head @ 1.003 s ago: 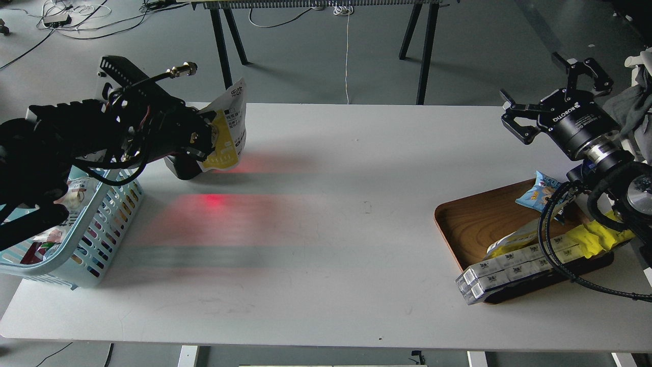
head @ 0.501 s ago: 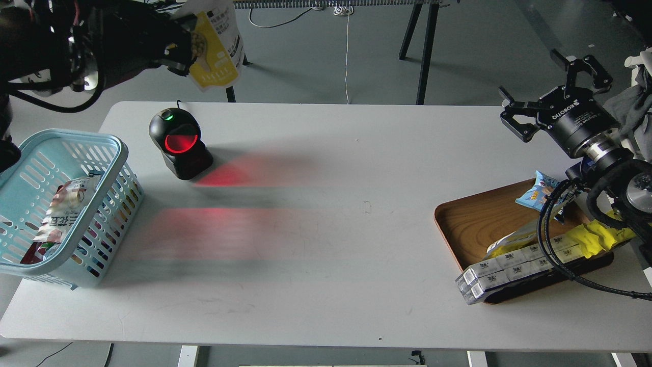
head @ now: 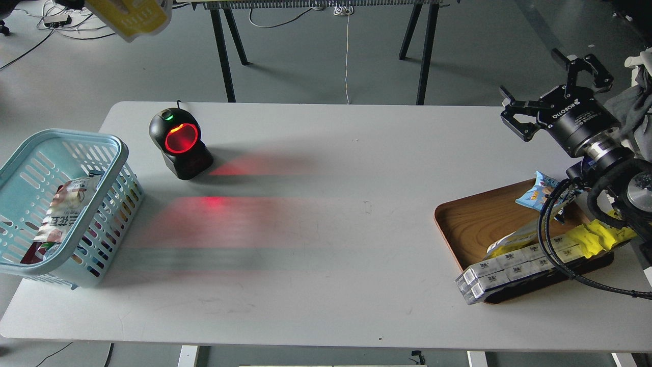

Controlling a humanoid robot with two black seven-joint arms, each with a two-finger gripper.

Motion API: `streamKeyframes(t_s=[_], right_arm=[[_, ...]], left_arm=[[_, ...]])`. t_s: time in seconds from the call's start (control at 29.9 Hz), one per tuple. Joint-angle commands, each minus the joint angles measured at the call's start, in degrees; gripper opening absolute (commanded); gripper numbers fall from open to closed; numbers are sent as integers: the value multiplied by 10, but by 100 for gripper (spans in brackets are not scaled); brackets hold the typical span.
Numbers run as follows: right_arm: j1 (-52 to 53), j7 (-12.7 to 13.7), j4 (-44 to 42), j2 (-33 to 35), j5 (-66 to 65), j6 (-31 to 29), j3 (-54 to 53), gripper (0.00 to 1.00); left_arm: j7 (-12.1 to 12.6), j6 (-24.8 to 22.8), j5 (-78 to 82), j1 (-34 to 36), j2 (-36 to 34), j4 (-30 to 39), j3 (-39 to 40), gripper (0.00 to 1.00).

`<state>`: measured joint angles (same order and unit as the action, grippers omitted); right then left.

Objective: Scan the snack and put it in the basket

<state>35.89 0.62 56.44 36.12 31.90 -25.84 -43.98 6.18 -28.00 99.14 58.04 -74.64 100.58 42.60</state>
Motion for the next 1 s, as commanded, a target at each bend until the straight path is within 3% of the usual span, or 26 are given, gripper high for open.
streamKeyframes(t_s=[0.0,0.23,0.4,0.57,0.97], right_arm=[[1,0,1,0,0,0,1,100],[1,0,-1,-1,-14,1,0,100],[1,0,-1,-3,-16,1,1,100],[1,1,0,-9,-17,7,1,100],[1,1,2,-10,-25,9,1,100]], left_arm=[[-34,0,0,-4,-63,0,-60,0],[-91,0,5,-3,-177,-1,-226,0],[-115,0,5,-3,-219,1,-276,0],[-121,6,5,-3,-227,1,-305,0],[-130,106,6,-3,-227,-2,-394,0]])
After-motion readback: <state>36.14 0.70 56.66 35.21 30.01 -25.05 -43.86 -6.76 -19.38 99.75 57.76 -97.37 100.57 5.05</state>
